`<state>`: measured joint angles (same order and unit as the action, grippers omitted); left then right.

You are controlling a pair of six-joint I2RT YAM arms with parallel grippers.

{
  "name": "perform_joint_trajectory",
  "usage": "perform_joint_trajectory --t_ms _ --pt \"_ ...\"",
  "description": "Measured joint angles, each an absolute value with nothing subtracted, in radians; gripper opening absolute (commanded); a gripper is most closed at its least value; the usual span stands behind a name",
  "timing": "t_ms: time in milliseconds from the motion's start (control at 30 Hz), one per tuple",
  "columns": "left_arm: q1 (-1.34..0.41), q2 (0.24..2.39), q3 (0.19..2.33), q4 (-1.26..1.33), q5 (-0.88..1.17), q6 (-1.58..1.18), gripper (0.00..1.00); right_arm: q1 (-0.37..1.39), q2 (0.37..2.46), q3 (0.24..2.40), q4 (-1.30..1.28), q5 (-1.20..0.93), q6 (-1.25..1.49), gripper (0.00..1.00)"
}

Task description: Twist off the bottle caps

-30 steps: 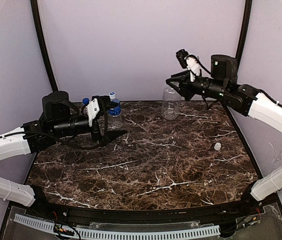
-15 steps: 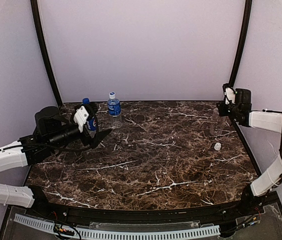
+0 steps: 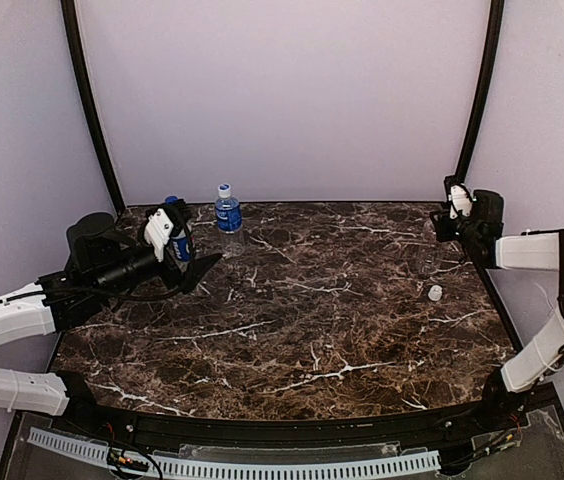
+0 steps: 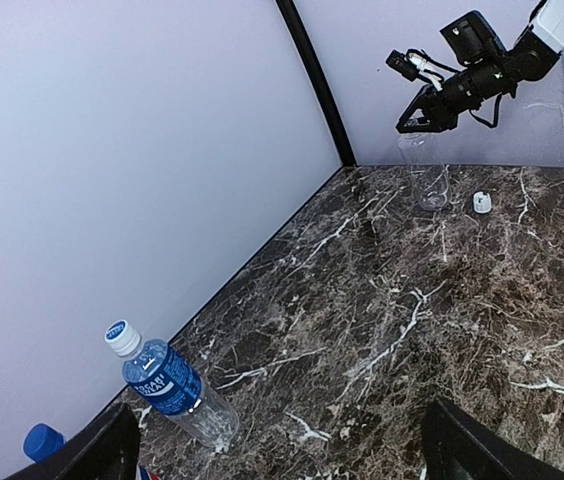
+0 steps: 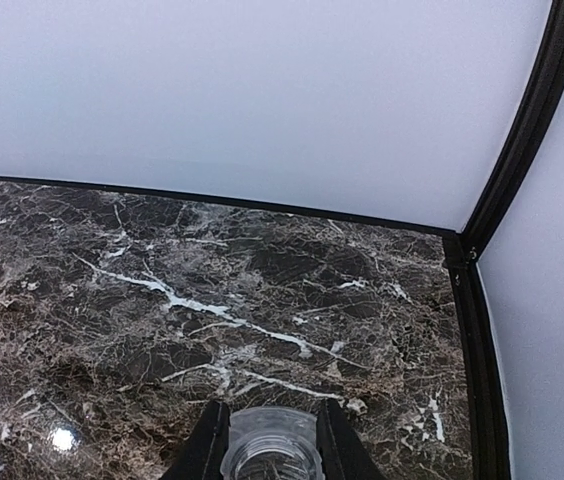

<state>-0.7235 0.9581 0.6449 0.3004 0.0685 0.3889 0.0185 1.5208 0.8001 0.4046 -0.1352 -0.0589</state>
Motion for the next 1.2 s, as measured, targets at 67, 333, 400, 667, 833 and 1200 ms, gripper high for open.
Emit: perform_joint_trajectory --t_ms 67,333,400,667,833,1200 --pt "-0.723 0.961 0.645 0.306 0.068 0.389 0.99 0.019 1.520 0.786 0.432 -0.140 -0.066 0.40" --pt "-0.723 0.965 0.645 0.319 0.067 0.389 0.99 0.018 1.493 0.766 0.427 -0.149 -0.084 0.74" --pt "-0.723 0.965 0.645 0.323 0.061 0.389 0.99 0.018 1.477 0.769 0.413 -0.149 -0.089 0.81" --pt "-0.702 0.966 0.651 0.319 -0.030 0.379 0.99 0.018 1.458 0.896 0.308 -0.147 -0.092 0.90" --pt "-0.556 1.002 0.732 0.197 -0.053 0.295 0.98 0.018 1.417 0.992 0.236 -0.191 -0.050 0.89" --pt "-0.186 1.127 1.238 -0.352 0.228 0.211 0.99 0.182 1.323 1.117 0.150 -0.327 0.031 0.88"
